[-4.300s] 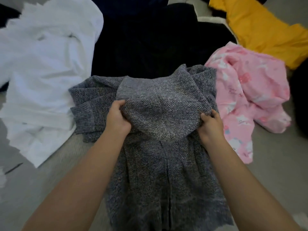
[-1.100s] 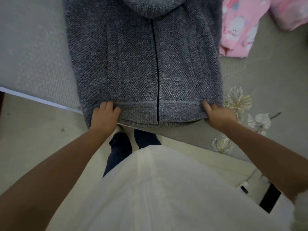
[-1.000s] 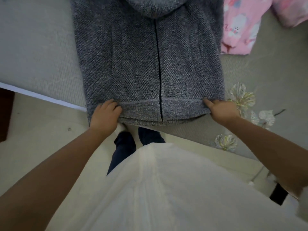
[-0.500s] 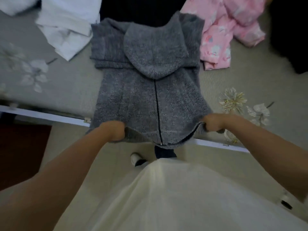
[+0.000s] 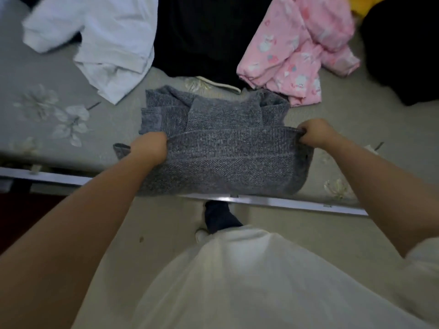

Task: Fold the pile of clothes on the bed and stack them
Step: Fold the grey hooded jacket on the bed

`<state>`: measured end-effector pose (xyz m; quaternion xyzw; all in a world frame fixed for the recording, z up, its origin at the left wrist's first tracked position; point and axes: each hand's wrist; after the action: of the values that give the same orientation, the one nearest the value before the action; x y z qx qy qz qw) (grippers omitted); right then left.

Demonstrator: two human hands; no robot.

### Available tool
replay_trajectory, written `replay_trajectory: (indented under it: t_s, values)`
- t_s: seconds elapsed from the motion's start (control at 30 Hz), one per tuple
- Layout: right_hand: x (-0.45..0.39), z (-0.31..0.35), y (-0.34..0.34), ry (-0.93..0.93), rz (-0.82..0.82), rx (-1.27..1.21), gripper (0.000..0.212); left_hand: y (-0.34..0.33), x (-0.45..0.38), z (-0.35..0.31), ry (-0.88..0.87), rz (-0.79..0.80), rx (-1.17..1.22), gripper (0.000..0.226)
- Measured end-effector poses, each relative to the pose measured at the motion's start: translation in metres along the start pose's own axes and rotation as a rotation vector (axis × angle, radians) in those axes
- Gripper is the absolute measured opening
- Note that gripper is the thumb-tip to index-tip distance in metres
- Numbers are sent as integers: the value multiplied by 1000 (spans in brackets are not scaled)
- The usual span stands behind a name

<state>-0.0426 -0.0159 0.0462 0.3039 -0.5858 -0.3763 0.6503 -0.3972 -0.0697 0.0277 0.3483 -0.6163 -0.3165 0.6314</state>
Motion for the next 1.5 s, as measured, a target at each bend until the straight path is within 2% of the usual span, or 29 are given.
replay_trajectory:
  t_s: [0.1,0.2,0.37,0.47,0.5,0.57,0.6,0.63,0.73,0.8,0.9,1.1,1.17,1.2,1.23,1.3,1.33,1.4,1.5]
  values:
    - [-30,-5,20,-107,-221,-142,24,23,-30,1,5,-240,-80,19]
    - [-66,-9,32,-176,-341,-217,20,47,-74,2,9,-349,-162,25]
    - [-132,-6,38,-308,-442,-279,25,80,-152,-9,-9,-386,-211,22]
    - [-168,-8,33,-412,-468,-306,26,87,-193,-18,-121,-591,-257,22]
    - [-178,-7,30,-436,-488,-296,30,87,-208,-19,-105,-667,-223,24]
    - [-194,3,16,-411,-526,-213,39,70,-230,-22,-7,-533,-108,34]
    - [-197,12,5,-353,-531,-178,42,56,-236,-25,11,-403,-51,44]
    - [-196,22,-10,-267,-505,-154,45,39,-237,-29,-19,-324,-6,51]
    - [-169,64,-69,37,-339,-98,51,-18,-216,-41,-224,-247,80,57]
    - [-148,87,-107,145,-254,-46,52,-49,-196,-49,-367,-182,61,62]
    - [-145,92,-142,71,-49,-12,54,-71,-191,-54,-410,-108,13,68]
    - [-194,81,-142,114,96,-58,56,-95,-224,-60,-303,-28,-121,74]
    - [-192,76,-125,177,74,-183,54,-97,-223,-61,-269,-6,-159,74]
    - [-183,70,-117,188,-15,-266,51,-96,-220,-61,-268,3,-179,73]
    - [-172,60,-110,156,-157,-309,48,-95,-218,-60,-267,14,-194,73]
    - [-145,30,-104,-72,-380,-298,50,-92,-213,-59,-264,38,-208,73]
    - [-132,14,-104,-231,-387,-311,55,-89,-211,-60,-258,52,-216,72]
    - [-113,-11,-112,-484,-269,-416,67,-83,-208,-64,-253,81,-233,71]
    - [-110,-19,-125,-575,-201,-732,69,-71,-205,-68,-261,51,-208,72]
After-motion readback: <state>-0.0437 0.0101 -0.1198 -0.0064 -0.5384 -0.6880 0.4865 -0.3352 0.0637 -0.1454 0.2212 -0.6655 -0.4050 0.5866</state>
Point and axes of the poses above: each hand's wrist, its own x-axis away from the middle knuckle, its own y-axis out of the back of the hand, z = x × y, and after that the axes turned 1 degree about -x, right-handed
